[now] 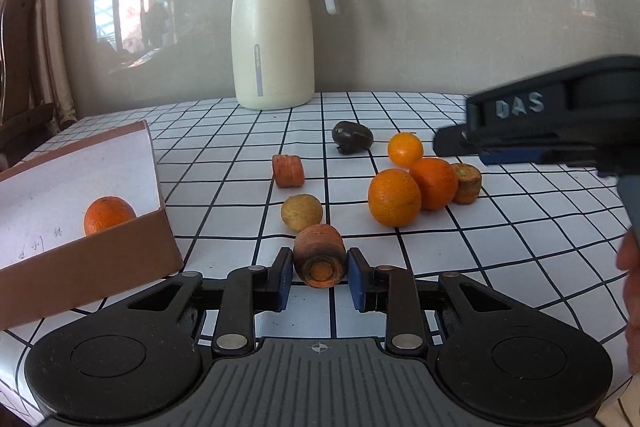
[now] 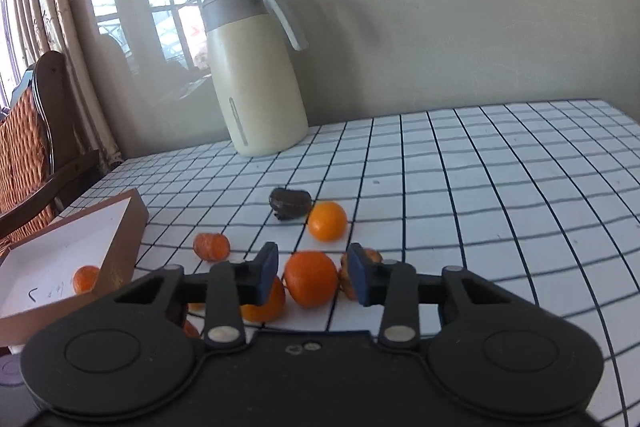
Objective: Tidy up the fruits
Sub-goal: 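Grasp a brown carrot piece with the left tool while the right tool grasps an orange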
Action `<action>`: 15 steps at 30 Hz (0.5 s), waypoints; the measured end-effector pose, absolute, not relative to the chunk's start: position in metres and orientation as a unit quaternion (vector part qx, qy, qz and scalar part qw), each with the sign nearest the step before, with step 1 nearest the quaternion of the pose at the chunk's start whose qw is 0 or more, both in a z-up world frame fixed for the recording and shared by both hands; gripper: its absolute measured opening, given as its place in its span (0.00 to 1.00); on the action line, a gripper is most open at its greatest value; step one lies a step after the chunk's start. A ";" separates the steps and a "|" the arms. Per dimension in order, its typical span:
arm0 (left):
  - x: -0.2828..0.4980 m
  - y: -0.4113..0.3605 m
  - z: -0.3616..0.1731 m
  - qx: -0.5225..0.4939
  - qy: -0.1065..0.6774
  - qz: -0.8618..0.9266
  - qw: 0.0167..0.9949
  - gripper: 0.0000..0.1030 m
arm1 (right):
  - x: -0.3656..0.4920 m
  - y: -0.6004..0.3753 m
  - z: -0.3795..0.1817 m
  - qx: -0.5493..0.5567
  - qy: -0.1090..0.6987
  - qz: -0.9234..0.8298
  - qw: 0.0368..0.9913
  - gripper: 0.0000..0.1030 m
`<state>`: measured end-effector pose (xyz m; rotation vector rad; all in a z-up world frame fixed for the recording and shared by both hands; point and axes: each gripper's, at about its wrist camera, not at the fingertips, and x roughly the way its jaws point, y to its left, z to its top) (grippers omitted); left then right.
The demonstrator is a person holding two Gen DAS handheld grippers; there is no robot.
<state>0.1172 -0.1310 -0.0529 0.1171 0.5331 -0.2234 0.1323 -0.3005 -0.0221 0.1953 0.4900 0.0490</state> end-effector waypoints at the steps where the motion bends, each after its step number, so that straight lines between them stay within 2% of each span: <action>1: 0.118 -0.131 -0.053 0.057 0.263 -0.111 0.957 0.29 | 0.135 -0.300 -0.023 0.098 0.245 0.023 0.964 0.29; 15: 0.118 -0.132 -0.052 0.056 0.264 -0.112 0.956 0.29 | 0.151 -0.286 -0.037 0.056 0.269 0.010 0.962 0.25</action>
